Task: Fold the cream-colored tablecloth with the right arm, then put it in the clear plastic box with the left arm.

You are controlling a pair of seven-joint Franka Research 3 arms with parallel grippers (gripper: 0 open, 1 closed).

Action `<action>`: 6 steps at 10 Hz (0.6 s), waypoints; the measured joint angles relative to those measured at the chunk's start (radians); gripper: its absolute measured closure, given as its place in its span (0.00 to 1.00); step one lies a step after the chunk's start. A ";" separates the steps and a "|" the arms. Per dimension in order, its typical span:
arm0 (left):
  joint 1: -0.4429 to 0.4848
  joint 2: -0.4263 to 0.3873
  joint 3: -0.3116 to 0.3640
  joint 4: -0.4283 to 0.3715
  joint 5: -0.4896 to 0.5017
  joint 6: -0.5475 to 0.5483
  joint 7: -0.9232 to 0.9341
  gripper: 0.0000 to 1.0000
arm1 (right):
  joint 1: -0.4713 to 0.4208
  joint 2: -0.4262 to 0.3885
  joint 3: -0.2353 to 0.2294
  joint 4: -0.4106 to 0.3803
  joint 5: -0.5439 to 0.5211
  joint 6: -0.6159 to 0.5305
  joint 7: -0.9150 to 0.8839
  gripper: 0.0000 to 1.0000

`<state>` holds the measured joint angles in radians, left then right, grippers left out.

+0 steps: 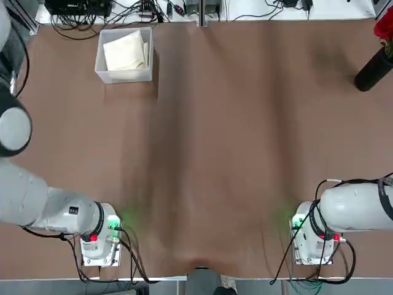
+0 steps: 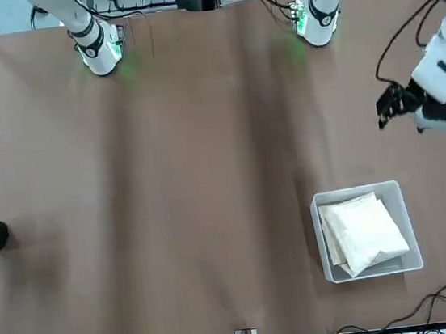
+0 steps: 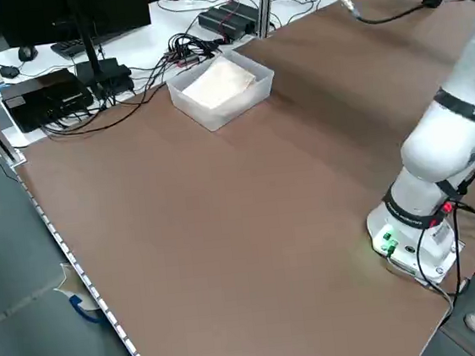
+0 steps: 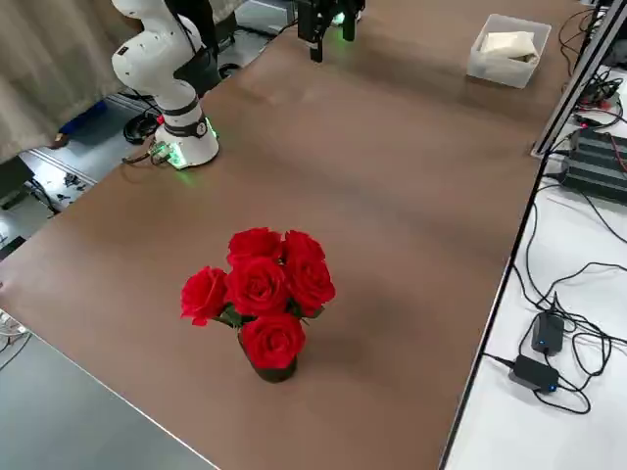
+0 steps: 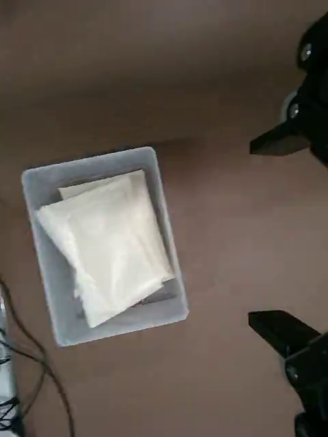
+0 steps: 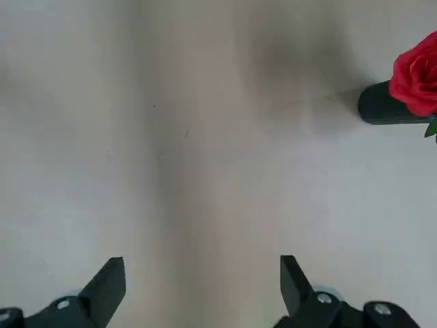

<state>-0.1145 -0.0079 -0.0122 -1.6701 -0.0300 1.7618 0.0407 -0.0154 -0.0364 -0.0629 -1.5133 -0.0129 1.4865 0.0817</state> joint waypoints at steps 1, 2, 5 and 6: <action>0.004 -0.052 -0.006 -0.071 -0.002 0.003 -0.030 0.00 | 0.001 0.000 0.001 0.001 0.001 0.005 -0.010 0.00; 0.015 -0.093 -0.023 -0.127 -0.002 0.004 -0.052 0.00 | 0.003 0.000 0.002 0.002 0.001 0.015 -0.040 0.00; 0.023 -0.121 -0.045 -0.158 -0.002 0.000 -0.073 0.00 | 0.009 0.000 0.003 0.002 0.001 0.023 -0.155 0.00; 0.023 -0.117 -0.045 -0.145 -0.002 0.000 -0.071 0.00 | 0.011 0.000 0.004 0.002 0.001 0.023 -0.160 0.00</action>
<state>-0.0911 -0.1253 -0.0574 -1.8154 -0.0322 1.7620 -0.0303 -0.0043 -0.0364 -0.0594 -1.5110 -0.0118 1.5094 -0.0782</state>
